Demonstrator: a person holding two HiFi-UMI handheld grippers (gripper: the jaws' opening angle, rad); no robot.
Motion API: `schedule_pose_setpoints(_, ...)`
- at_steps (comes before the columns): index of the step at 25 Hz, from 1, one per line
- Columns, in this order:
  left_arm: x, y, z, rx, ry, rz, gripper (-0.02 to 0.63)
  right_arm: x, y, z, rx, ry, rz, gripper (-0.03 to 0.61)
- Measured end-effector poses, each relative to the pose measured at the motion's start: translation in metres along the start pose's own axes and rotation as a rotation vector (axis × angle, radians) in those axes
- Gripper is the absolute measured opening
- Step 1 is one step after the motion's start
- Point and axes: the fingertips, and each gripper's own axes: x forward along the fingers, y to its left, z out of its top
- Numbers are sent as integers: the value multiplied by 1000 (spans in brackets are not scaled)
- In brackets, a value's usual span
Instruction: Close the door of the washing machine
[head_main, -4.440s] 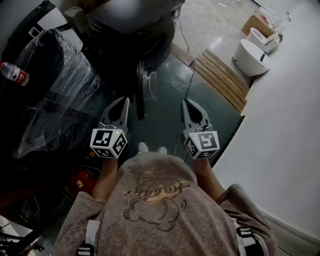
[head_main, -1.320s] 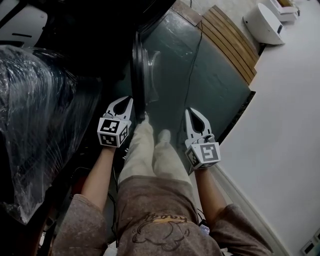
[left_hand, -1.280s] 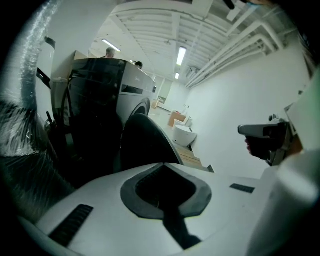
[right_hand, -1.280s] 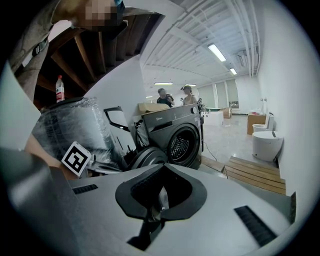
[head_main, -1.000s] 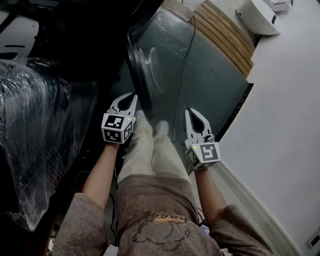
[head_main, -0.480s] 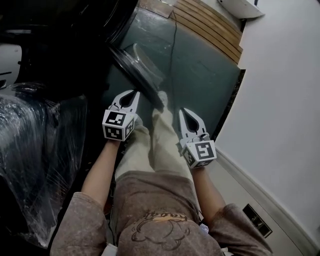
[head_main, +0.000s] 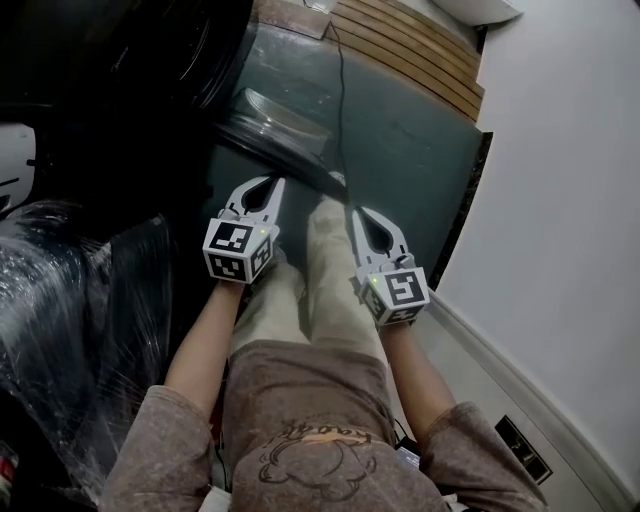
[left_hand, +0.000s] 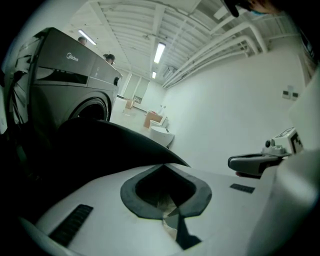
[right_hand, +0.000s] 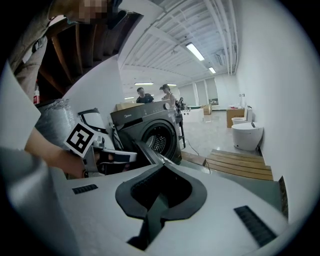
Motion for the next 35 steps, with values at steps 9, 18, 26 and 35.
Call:
schedule_pose_setpoints(9,39,4,30,-7,-16,32,2,45,-37,3,-30,40,70,-6)
schedule_pose_setpoints(18,61,18,48,-32,-2,98,2,101,-70,4,-59,119,119,-6)
schedule_pose_setpoints(26,77,29,63,-76,-15,166,2,147,-98,25,-95,157,198,-6)
schedule_pose_setpoints(35,95,42,85,-131,-66,236,2,183,-106,47,-124,171,309,-6)
